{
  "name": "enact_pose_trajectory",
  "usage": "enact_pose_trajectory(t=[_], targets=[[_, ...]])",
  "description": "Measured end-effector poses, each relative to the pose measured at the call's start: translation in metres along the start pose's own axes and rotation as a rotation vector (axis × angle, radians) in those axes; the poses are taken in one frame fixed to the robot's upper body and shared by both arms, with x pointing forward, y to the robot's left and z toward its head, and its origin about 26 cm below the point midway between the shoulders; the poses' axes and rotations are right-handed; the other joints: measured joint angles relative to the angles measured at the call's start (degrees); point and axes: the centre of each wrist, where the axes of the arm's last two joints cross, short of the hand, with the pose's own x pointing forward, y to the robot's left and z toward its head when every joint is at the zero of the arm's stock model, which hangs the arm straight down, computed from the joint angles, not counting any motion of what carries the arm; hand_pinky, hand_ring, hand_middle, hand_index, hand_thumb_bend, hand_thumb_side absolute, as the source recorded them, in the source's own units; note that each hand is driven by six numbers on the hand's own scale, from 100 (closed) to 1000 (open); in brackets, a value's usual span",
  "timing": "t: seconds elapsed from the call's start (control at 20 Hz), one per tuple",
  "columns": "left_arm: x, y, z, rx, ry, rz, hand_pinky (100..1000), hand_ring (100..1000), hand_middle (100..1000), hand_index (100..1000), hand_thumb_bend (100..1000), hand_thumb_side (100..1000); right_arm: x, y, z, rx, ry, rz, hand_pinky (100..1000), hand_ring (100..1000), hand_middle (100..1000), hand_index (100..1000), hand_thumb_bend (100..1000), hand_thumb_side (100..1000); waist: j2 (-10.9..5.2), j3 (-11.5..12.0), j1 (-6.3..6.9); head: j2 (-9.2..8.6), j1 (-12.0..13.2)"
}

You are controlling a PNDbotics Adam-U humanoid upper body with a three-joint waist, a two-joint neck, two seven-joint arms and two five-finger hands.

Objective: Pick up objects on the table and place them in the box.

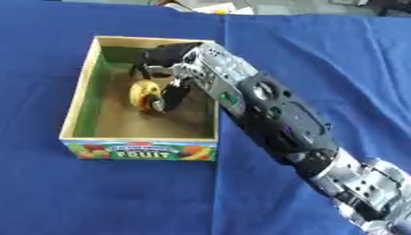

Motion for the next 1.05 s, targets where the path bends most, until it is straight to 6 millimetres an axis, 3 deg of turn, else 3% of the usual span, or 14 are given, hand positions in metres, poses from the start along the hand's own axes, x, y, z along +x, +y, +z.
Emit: enact_pose_trajectory(t=[0.2, 0.35, 0.5, 0.8, 1.05], targets=[[0.0, 0.0, 0.0, 0.001, 0.0, 0.0, 561, 834, 829, 724, 100, 981, -0.008, -0.019, 0.018, -0.072, 0.001, -0.007, 809, 757, 728, 972, 100, 377, -0.2, -0.3, 0.24, -0.02, 0.5], [0.0, 0.0, 0.0, 0.003, 0.001, -0.001, 561, 834, 829, 724, 100, 983, -0.015, -0.035, 0.04, -0.164, -0.006, -0.031, 798, 736, 709, 976, 100, 457, -0.28, -0.6, 0.5, -0.02, 1.1], [0.0, 0.001, 0.001, 0.007, 0.003, -0.003, 560, 834, 829, 723, 100, 983, -0.021, -0.053, 0.071, -0.286, -0.008, -0.045, 796, 702, 687, 968, 100, 532, -0.28, -1.1, 0.69, -0.05, 2.1], [0.0, 0.002, 0.001, 0.012, -0.001, -0.011, 560, 835, 830, 723, 100, 985, -0.024, -0.069, 0.139, -0.574, -0.016, -0.125, 737, 620, 619, 935, 100, 454, 0.14, -1.8, 1.35, -0.24, 4.0], [0.0, 0.003, 0.001, 0.018, -0.002, -0.019, 559, 835, 831, 722, 100, 987, -0.028, -0.068, 0.193, -0.849, 0.055, -0.265, 674, 573, 566, 894, 100, 489, 0.51, -2.8, 1.63, -0.5, 4.9]])
